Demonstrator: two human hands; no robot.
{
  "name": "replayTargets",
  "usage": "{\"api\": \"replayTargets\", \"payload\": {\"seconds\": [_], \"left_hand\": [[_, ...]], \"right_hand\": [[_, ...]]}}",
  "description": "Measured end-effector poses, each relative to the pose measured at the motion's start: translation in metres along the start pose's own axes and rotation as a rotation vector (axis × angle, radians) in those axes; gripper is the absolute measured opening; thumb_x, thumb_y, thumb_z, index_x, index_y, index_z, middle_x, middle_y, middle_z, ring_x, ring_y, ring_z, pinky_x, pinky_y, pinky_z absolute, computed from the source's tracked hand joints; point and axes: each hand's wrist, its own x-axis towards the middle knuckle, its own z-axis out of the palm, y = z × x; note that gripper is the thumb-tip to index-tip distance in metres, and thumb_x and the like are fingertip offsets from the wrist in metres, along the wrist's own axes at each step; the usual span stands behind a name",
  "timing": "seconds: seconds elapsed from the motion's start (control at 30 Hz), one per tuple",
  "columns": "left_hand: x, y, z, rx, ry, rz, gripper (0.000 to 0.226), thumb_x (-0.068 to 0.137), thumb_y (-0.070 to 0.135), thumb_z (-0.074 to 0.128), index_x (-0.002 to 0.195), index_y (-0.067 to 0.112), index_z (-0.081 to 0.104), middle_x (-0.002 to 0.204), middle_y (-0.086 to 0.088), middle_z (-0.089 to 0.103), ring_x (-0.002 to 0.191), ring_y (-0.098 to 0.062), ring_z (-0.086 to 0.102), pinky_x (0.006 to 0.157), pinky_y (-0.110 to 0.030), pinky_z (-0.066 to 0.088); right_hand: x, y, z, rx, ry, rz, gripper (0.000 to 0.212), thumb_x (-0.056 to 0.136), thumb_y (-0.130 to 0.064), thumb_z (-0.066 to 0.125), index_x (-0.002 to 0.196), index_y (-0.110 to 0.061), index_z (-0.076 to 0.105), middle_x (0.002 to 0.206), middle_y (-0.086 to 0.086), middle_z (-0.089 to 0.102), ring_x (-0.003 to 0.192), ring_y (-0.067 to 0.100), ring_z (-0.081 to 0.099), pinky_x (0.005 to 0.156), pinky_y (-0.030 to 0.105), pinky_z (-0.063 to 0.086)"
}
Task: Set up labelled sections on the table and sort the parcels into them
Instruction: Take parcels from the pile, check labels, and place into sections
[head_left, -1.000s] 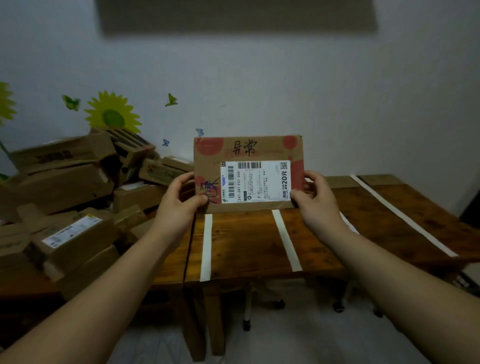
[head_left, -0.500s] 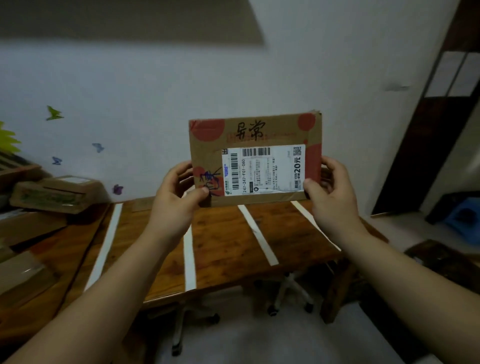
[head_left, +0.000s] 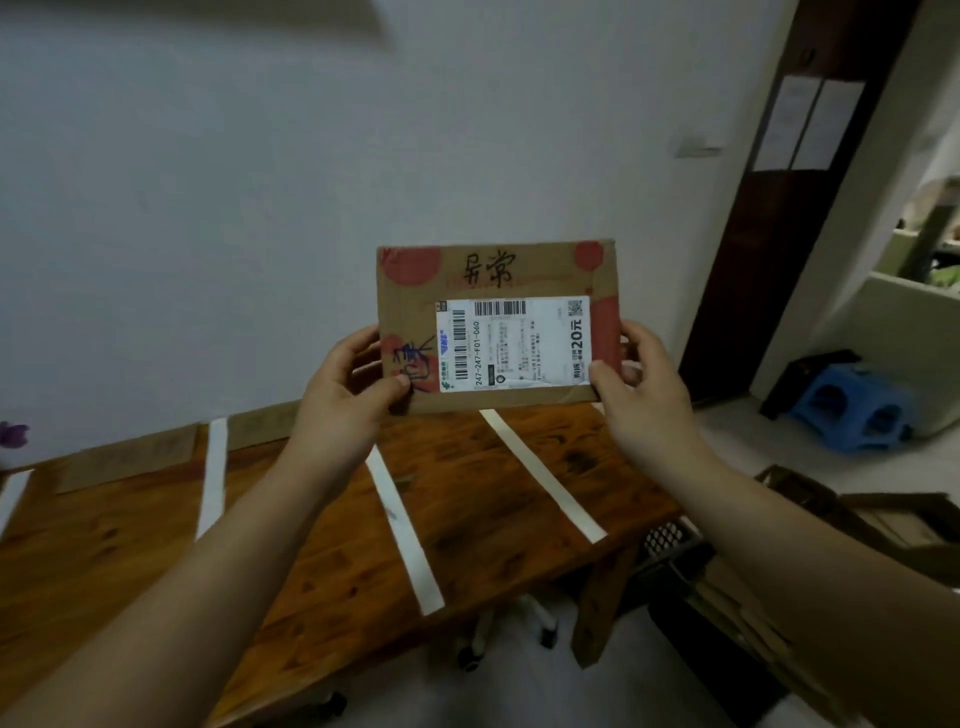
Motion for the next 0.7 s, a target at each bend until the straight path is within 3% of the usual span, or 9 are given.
{"api": "replayTargets", "payload": {"seconds": [0.1, 0.2, 0.27, 0.33, 0.43, 0.5, 0.6, 0.7], "left_hand": [[0.056, -0.050, 0.035, 0.065, -0.053, -0.133, 0.042, 0.092, 0.013, 0.056, 0.130, 0.028, 0.049, 0.117, 0.003, 0.059, 0.108, -0.017, 0.060, 0.086, -0.037, 0.055], [0.100, -0.095, 0.068, 0.135, -0.123, -0.259, 0.042, 0.093, 0.019, 0.056, 0.133, 0.028, 0.047, 0.120, 0.004, 0.060, 0.107, -0.018, 0.060, 0.091, -0.043, 0.053], [0.125, -0.122, 0.087, 0.156, -0.154, -0.337, 0.043, 0.093, 0.019, 0.055, 0.134, 0.027, 0.046, 0.120, 0.004, 0.060, 0.107, -0.017, 0.060, 0.092, -0.042, 0.052], [0.146, -0.144, 0.103, 0.176, -0.170, -0.404, 0.045, 0.093, 0.018, 0.055, 0.136, 0.025, 0.044, 0.123, 0.002, 0.058, 0.109, -0.016, 0.058, 0.094, -0.042, 0.051], [0.171, -0.177, 0.126, 0.216, -0.189, -0.478, 0.048, 0.093, 0.018, 0.053, 0.139, 0.024, 0.040, 0.130, 0.000, 0.055, 0.115, -0.019, 0.055, 0.097, -0.044, 0.049], [0.182, -0.198, 0.145, 0.252, -0.190, -0.530, 0.048, 0.093, 0.019, 0.053, 0.139, 0.023, 0.039, 0.132, -0.002, 0.052, 0.117, -0.021, 0.053, 0.099, -0.045, 0.047], [0.194, -0.225, 0.178, 0.288, -0.179, -0.588, 0.048, 0.094, 0.020, 0.052, 0.139, 0.023, 0.039, 0.134, -0.002, 0.050, 0.120, -0.021, 0.051, 0.100, -0.038, 0.046], [0.205, -0.244, 0.213, 0.258, -0.159, -0.621, 0.046, 0.094, 0.018, 0.052, 0.139, 0.023, 0.039, 0.135, 0.000, 0.050, 0.117, -0.013, 0.051, 0.086, -0.022, 0.047]], "right_hand": [[0.059, 0.040, 0.004, -0.140, -0.155, 0.121, 0.051, 0.096, -0.026, 0.054, 0.142, -0.029, 0.031, 0.110, -0.014, 0.051, 0.091, -0.001, 0.052, 0.061, 0.007, 0.043], [0.105, 0.080, 0.015, -0.229, -0.263, 0.212, 0.051, 0.095, -0.032, 0.055, 0.140, -0.027, 0.033, 0.118, -0.008, 0.052, 0.102, 0.007, 0.052, 0.083, 0.025, 0.051], [0.132, 0.107, 0.022, -0.328, -0.289, 0.230, 0.045, 0.096, -0.029, 0.054, 0.137, -0.022, 0.038, 0.124, -0.003, 0.054, 0.107, 0.011, 0.051, 0.095, 0.033, 0.047], [0.155, 0.132, 0.026, -0.390, -0.313, 0.254, 0.041, 0.097, -0.024, 0.052, 0.136, -0.019, 0.040, 0.127, 0.000, 0.055, 0.111, 0.013, 0.052, 0.095, 0.033, 0.045], [0.187, 0.169, 0.029, -0.417, -0.368, 0.285, 0.039, 0.097, -0.021, 0.052, 0.135, -0.018, 0.042, 0.113, -0.007, 0.054, 0.106, 0.008, 0.048, 0.088, 0.025, 0.042], [0.206, 0.197, 0.031, -0.423, -0.403, 0.313, 0.045, 0.096, -0.022, 0.054, 0.138, -0.020, 0.039, 0.121, -0.006, 0.055, 0.116, 0.014, 0.051, 0.092, 0.027, 0.043], [0.236, 0.243, 0.028, -0.465, -0.475, 0.368, 0.053, 0.096, -0.025, 0.054, 0.145, -0.022, 0.032, 0.140, 0.001, 0.049, 0.127, 0.021, 0.047, 0.100, 0.034, 0.042], [0.270, 0.290, 0.020, -0.476, -0.547, 0.383, 0.057, 0.095, -0.027, 0.056, 0.146, -0.020, 0.031, 0.142, 0.003, 0.047, 0.125, 0.020, 0.049, 0.099, 0.034, 0.045]]}}
